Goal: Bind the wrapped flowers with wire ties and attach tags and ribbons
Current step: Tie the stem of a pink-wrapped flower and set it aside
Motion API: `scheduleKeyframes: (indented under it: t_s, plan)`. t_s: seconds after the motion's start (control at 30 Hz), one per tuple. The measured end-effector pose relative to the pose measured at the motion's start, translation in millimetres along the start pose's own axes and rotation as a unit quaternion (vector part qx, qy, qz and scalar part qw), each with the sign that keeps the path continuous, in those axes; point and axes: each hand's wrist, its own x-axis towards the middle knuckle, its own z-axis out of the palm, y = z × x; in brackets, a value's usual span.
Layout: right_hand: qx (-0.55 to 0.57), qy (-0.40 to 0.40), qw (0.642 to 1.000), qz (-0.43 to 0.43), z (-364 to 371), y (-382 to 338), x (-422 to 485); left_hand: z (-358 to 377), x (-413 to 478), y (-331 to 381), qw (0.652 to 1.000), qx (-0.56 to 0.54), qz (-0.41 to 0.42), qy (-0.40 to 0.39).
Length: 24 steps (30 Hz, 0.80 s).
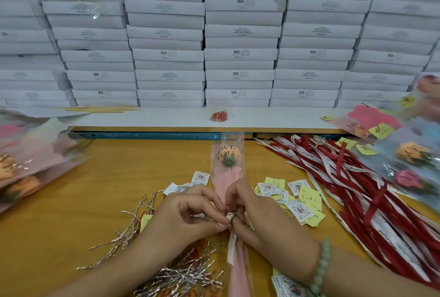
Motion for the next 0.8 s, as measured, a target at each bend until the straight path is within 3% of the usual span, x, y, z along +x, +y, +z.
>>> scheduleKeyframes:
  t_s: [0.2, 0.47, 0.8]
  plan:
    - [0.087, 0.025, 0.996, 0.026, -8.1, 6.3, 1.2, -0.3, -1.0, 0.9, 1.0, 0.009, -0.011, 0.002]
    - [0.285, 0.012, 0.955, 0.086, -17.9, 16.9, 3.1, -0.7, -0.4, 3.2, 0.999, 0.037, -0.016, 0.023]
    - [0.198, -0.019, 0.973, 0.119, -24.1, 18.7, 2.7, 0.3, -1.5, 7.0, 0.995, 0.098, -0.032, 0.016]
